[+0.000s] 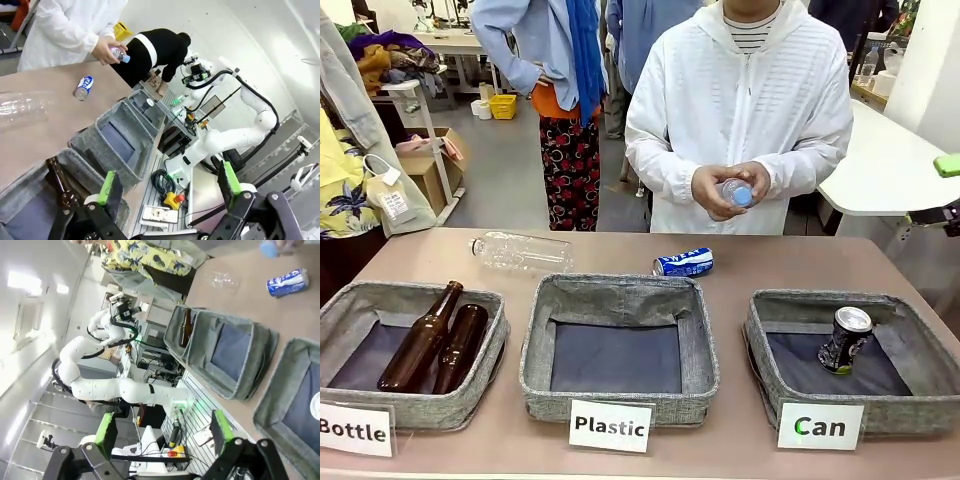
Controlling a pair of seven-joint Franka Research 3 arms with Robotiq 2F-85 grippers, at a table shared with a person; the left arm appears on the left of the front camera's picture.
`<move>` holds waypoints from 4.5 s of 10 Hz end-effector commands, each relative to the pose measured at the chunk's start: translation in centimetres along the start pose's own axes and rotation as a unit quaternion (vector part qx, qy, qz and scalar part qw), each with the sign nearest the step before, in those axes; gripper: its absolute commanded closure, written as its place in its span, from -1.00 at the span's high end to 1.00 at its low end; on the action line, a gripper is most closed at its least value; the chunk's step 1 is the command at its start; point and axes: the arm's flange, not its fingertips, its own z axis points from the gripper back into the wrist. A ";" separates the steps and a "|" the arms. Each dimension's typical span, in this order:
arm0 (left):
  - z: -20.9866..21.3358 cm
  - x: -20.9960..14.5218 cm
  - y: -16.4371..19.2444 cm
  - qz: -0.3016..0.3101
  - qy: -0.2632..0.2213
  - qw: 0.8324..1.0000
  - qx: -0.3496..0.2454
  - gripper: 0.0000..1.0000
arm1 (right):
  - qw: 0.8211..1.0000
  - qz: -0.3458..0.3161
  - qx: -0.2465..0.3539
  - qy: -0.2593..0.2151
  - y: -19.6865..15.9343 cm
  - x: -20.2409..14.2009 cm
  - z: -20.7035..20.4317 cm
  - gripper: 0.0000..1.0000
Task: Sort the can waste into the basket.
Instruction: Pick up the can waste from the table and place it in the right Fabric basket.
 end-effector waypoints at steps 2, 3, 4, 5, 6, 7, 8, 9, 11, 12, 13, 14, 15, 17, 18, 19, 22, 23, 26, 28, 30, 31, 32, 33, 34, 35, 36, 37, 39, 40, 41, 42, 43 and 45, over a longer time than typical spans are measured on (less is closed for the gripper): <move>-0.4 0.7 -0.9 0.006 0.000 1.000 0.009 1.00 | 1.000 0.002 0.002 0.017 0.1 -0.1 -0.3 1.00; -0.4 0.7 -0.9 0.006 0.000 1.000 0.009 1.00 | 1.000 0.002 0.002 0.017 0.1 -0.1 -0.3 1.00; -0.4 0.7 -0.9 0.006 0.000 1.000 0.009 1.00 | 1.000 0.002 0.002 0.017 0.1 -0.1 -0.3 1.00; -0.4 0.7 -0.9 0.006 0.000 1.000 0.009 1.00 | 1.000 0.002 0.002 0.017 0.1 -0.1 -0.3 1.00; -0.4 0.7 -0.9 0.006 0.000 1.000 0.009 1.00 | 1.000 0.002 0.002 0.017 0.1 -0.1 -0.3 1.00; -0.4 0.7 -0.9 0.006 0.000 1.000 0.009 1.00 | 1.000 0.000 0.004 0.009 0.1 0.0 -0.4 1.00; -0.4 0.7 -0.9 0.006 0.000 1.000 0.009 1.00 | 0.991 0.017 -0.133 -0.006 0.3 -0.6 0.8 1.00; -0.4 0.7 -0.9 0.006 0.000 1.000 0.009 1.00 | 0.945 0.041 -0.289 -0.148 0.0 0.8 1.8 1.00; -0.4 0.7 -0.9 0.006 0.000 1.000 0.009 1.00 | 0.899 0.088 -0.405 -0.143 -0.7 3.3 -0.1 1.00; -0.4 0.7 -0.9 0.006 0.000 1.000 0.009 1.00 | 0.878 0.108 -0.438 -0.158 -1.1 5.3 -1.7 1.00; -0.4 0.7 -0.9 0.006 0.000 1.000 0.009 1.00 | 0.876 0.146 -0.437 -0.144 -1.3 6.9 -3.5 1.00; -0.4 0.7 -0.9 0.006 0.000 1.000 0.009 1.00 | 0.857 0.188 -0.465 -0.122 -1.7 8.4 -5.9 1.00; -0.4 0.7 -0.9 0.006 0.000 1.000 0.009 1.00 | 0.834 0.236 -0.492 -0.085 -2.3 9.5 -8.6 1.00; -0.4 0.7 -0.9 0.006 0.000 1.000 0.009 1.00 | 0.810 0.276 -0.518 0.019 -3.3 10.4 -13.9 1.00; -0.4 0.7 -0.9 0.006 0.000 1.000 0.009 1.00 | 0.818 0.276 -0.498 0.075 -3.7 9.7 -15.5 1.00; -0.4 0.7 -0.9 0.006 0.000 1.000 0.009 1.00 | 0.840 0.257 -0.466 0.107 -3.6 8.7 -15.4 1.00; -0.4 0.7 -0.9 0.006 0.000 1.000 0.009 1.00 | 0.815 0.286 -0.503 0.033 -4.5 9.1 -16.0 1.00; -0.4 0.7 -0.9 0.006 0.000 1.000 0.009 1.00 | 0.815 0.286 -0.503 0.033 -4.5 9.1 -16.0 1.00; -0.4 0.7 -0.9 0.006 0.000 1.000 0.009 1.00 | 0.790 0.420 -0.431 0.117 -5.1 11.7 -17.6 1.00; -0.4 0.7 -0.9 0.006 0.000 1.000 0.009 1.00 | 0.726 0.541 -0.334 0.262 -5.2 13.2 -19.7 1.00; -0.4 0.7 -0.9 0.006 0.000 1.000 0.009 1.00 | 0.733 0.541 -0.315 0.264 -5.2 12.9 -19.2 1.00; -0.4 0.7 -0.9 0.006 0.000 1.000 0.009 1.00 | 0.738 0.540 -0.317 0.250 -5.1 11.7 -17.4 1.00; -0.4 0.7 -0.9 0.006 0.000 1.000 0.009 1.00 | 0.741 0.544 -0.320 0.231 -5.3 10.7 -15.6 1.00; -0.4 0.7 -0.9 0.006 0.000 1.000 0.009 1.00 | 0.744 0.542 -0.327 0.212 -5.8 9.9 -14.2 1.00; -0.4 0.7 -0.9 0.006 0.000 1.000 0.009 1.00 | 0.740 0.547 -0.328 0.212 -6.2 9.9 -13.9 1.00; -0.4 0.7 -0.9 0.006 0.000 1.000 0.009 1.00 | 0.727 0.559 -0.324 0.232 -6.5 10.7 -15.0 1.00; -0.4 0.7 -0.9 0.006 0.000 1.000 0.009 1.00 | 0.710 0.573 -0.319 0.254 -6.5 12.1 -16.7 1.00; -0.4 0.7 -0.9 0.006 0.000 1.000 0.009 1.00 | 0.693 0.585 -0.320 0.275 -6.6 13.8 -18.6 1.00; -0.4 0.7 -0.9 0.006 0.000 1.000 0.009 1.00 | 0.657 0.591 -0.326 0.335 -7.9 17.7 -23.0 1.00; -0.4 0.7 -0.9 0.006 0.000 1.000 0.009 1.00 | 0.643 0.594 -0.320 0.361 -8.9 19.2 -25.2 1.00; -0.4 0.7 -0.9 0.006 0.000 1.000 0.009 1.00 | 0.629 0.594 -0.316 0.390 -10.1 20.5 -27.3 1.00; -0.4 0.7 -0.9 0.006 0.000 1.000 0.009 1.00 | 0.612 0.591 -0.312 0.423 -11.7 21.6 -29.8 1.00; -0.4 0.7 -0.9 0.006 0.000 1.000 0.009 1.00 | 0.597 0.594 -0.315 0.437 -13.3 22.3 -31.6 1.00; -0.4 0.7 -0.9 0.006 0.000 1.000 0.009 1.00 | 0.579 0.592 -0.307 0.469 -16.4 22.8 -34.3 1.00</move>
